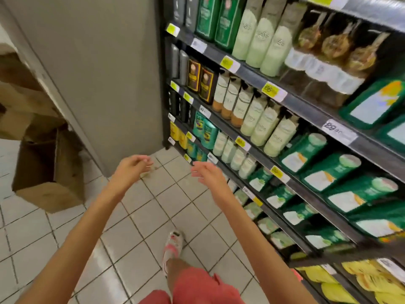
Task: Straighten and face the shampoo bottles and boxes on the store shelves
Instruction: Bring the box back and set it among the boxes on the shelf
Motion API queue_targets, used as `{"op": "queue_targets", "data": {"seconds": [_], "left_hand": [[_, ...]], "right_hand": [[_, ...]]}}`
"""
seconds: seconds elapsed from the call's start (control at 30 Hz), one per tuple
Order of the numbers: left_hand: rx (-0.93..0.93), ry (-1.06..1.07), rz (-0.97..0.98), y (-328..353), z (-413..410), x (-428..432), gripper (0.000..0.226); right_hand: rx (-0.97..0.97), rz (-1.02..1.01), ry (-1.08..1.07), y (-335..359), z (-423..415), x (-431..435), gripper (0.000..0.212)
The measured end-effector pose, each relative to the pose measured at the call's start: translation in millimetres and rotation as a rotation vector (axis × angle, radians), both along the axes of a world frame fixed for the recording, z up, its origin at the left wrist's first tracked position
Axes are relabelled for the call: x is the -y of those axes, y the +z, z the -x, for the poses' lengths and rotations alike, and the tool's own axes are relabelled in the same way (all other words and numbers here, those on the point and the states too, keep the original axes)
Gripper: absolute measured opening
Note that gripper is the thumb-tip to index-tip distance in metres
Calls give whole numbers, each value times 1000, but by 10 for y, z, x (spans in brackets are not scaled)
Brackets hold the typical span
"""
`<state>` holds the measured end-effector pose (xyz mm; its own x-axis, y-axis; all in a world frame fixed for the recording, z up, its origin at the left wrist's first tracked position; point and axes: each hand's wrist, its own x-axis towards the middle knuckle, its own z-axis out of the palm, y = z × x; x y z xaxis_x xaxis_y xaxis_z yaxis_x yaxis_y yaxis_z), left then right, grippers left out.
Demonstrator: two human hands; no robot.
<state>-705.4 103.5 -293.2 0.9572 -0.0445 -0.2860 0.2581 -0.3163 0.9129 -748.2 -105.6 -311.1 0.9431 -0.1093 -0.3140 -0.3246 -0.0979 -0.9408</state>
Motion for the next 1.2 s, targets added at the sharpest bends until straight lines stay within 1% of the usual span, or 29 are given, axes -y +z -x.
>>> {"op": "queue_targets", "data": {"seconds": [0.17,0.27,0.4,0.5,0.57,0.63,0.67,0.77,0.87,0.93,1.03,1.1,1.2], "left_hand": [[80,-39,-53,434,-1188,31,24],[152,-91,41,667,-1783,140,17],[104,-197,136,892,-2355,336,19],[132,-273,136,1022,-2760,506,24],[160,-380,139,1101,-3073,611,21],[201,-495,128,1248,-3436,739,20],[233,-537,127,1347,-3614,816,21],[365,-654,178,1694,-4112,1083,22],[517,-790,207,2009,-4443,1327,16],[586,-875,239,2163,-4633,1436,15],[659,-986,319,2439,-4892,1546,22],[715,-1023,391,2651,-5044,1638,26],[781,-1041,477,2958,-5196,1843,22]], "right_hand": [[108,-7,-25,203,-1229,-141,10],[148,1,-84,358,-1786,-103,9],[168,-8,-144,648,-2326,24,12],[216,32,-176,820,-2604,152,14],[250,52,-227,906,-2771,253,13],[288,43,-298,1044,-2940,342,16],[314,45,-336,1137,-3025,368,17],[440,134,-452,1476,-3304,441,14],[503,171,-557,1847,-3548,460,13],[558,198,-599,2066,-3681,457,14],[646,256,-657,2399,-3795,466,14],[705,301,-714,2603,-3797,503,15],[760,354,-781,2881,-3789,593,16]]}}
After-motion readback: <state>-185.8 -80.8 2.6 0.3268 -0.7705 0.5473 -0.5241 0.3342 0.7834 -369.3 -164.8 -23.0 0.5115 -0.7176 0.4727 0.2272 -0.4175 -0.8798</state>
